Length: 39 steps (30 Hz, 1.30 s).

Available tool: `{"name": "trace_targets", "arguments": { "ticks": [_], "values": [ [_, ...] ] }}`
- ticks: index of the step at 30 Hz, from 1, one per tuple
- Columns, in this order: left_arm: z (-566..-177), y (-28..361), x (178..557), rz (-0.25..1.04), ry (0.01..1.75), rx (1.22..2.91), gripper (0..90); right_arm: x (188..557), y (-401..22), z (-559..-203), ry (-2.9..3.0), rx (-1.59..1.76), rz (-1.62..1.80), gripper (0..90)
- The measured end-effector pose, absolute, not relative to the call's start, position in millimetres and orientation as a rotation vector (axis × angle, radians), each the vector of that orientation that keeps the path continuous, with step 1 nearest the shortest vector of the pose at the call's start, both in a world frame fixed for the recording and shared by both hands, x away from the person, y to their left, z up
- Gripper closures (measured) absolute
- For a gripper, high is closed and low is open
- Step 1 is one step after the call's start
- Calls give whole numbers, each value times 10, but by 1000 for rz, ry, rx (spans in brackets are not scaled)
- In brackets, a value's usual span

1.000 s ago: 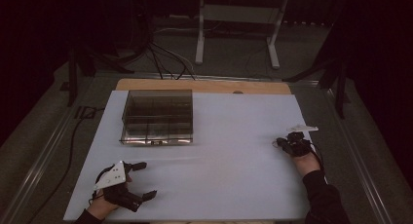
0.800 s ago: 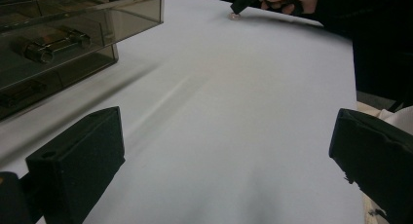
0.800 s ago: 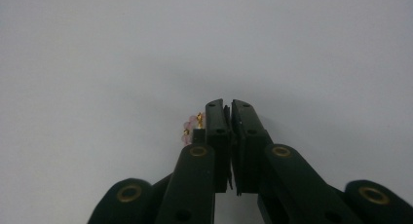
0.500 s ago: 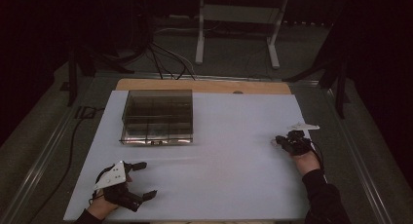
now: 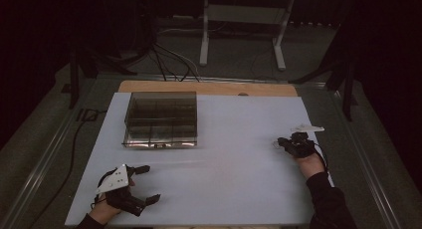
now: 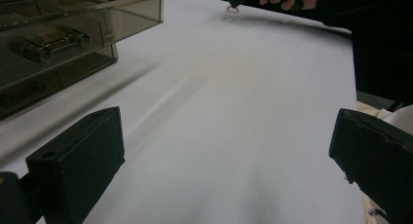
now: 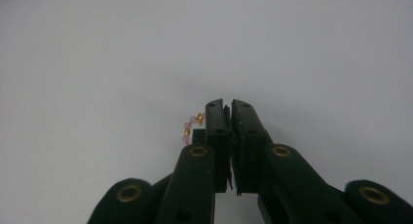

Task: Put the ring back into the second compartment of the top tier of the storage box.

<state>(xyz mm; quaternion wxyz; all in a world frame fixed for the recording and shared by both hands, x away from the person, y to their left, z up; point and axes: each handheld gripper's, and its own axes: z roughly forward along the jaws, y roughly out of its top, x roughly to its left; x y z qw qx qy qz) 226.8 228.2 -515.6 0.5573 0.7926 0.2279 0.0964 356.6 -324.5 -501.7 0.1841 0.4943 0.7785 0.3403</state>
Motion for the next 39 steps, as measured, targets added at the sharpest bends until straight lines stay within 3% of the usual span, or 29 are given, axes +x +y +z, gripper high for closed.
{"name": "trace_targets", "arguments": {
  "ticks": [39],
  "values": [
    [-5155,2279,2267,224,531,1876,8,3638,-2557,-4813,2325,1208,1053,870]
  ]
}}
